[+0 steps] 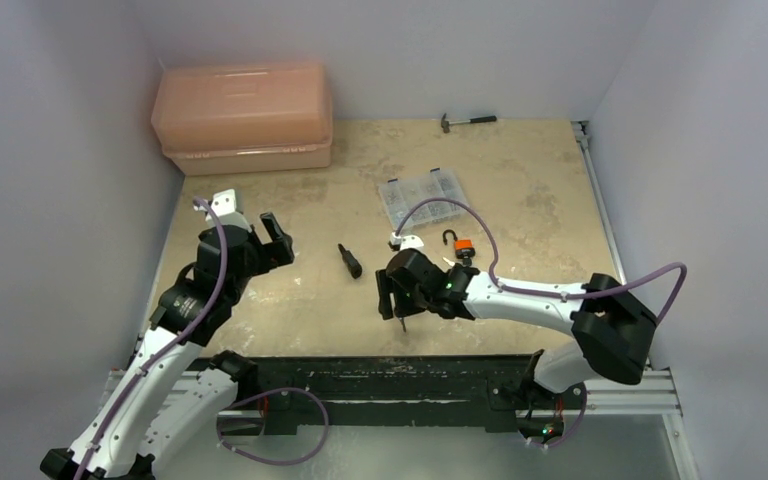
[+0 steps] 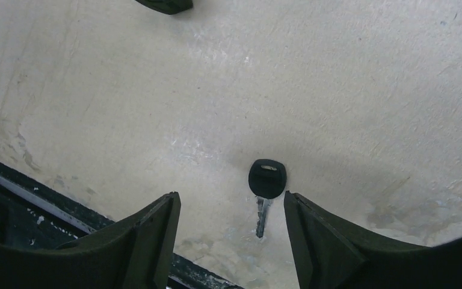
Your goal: Unlock with the key
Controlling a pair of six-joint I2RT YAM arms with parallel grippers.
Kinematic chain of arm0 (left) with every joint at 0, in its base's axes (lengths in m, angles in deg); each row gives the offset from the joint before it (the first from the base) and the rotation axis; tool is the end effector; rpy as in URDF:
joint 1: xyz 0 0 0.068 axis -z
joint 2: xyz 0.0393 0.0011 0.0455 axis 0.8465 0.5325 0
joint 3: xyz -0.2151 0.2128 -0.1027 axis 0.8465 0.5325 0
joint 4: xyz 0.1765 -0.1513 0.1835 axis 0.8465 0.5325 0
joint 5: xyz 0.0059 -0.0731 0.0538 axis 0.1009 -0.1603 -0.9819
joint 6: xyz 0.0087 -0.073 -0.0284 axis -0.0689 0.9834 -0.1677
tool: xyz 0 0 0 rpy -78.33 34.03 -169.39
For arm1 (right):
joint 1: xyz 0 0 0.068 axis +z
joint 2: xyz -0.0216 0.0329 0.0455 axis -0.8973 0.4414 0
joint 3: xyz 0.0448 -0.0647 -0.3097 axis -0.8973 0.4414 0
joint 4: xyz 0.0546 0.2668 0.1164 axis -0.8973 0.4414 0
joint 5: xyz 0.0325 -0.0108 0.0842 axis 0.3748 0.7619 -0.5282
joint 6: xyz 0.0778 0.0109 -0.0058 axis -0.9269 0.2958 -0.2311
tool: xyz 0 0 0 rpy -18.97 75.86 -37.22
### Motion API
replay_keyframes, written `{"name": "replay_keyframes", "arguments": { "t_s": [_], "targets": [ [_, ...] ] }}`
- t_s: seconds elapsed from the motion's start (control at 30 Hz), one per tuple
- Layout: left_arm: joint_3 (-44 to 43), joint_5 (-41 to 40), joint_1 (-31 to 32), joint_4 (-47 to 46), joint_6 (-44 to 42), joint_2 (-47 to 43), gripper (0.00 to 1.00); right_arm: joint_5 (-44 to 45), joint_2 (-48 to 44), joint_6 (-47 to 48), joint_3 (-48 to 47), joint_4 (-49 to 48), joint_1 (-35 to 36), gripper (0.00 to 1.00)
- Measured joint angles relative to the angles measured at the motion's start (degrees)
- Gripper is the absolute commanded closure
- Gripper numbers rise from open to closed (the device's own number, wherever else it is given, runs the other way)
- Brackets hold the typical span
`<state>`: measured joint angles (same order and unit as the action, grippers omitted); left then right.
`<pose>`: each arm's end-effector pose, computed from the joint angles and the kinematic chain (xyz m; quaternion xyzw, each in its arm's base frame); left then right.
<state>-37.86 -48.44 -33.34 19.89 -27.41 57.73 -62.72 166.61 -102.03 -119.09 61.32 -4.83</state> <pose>0.1622 -0.0476 0.3387 -0.1550 0.8376 -0.1055 0.5131 0.1858 0.2827 0.1994 -0.1194 0.9301 0.1936 0.2885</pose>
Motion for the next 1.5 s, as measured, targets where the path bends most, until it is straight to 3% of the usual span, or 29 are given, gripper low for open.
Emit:
{"name": "replay_keyframes", "arguments": {
  "t_s": [0.37,0.73,0.93,1.2,1.37,1.4,1.5],
  "targets": [
    [0.0,0.5,0.0,0.0,0.0,-1.3,0.10,-0.6,9.6,-2.3,-3.9,5.3,0.0,0.39],
    [0.0,0.5,0.0,0.0,0.0,-1.4,0.10,0.6,11.3,-2.6,-6.1,8.3,0.0,0.58],
    [0.0,0.5,0.0,0.0,0.0,-1.5,0.10,0.9,11.5,-2.2,-6.1,8.4,0.0,0.76],
    [0.0,1.1,0.0,-0.1,-0.1,-1.9,0.12,1.0,9.7,-1.6,-6.1,7.9,0.0,0.81],
    [0.4,4.2,0.0,-1.7,-0.7,-3.3,0.14,0.7,0.6,-1.8,-6.1,7.4,0.0,0.80],
    [0.6,4.9,0.0,-2.3,-0.6,-3.8,0.15,0.7,-1.8,-1.9,-6.0,6.7,0.0,0.75],
    [1.5,7.0,0.0,-3.5,0.8,-5.0,0.17,0.8,-7.1,-2.4,-5.9,4.1,0.0,0.46]
  ]
}}
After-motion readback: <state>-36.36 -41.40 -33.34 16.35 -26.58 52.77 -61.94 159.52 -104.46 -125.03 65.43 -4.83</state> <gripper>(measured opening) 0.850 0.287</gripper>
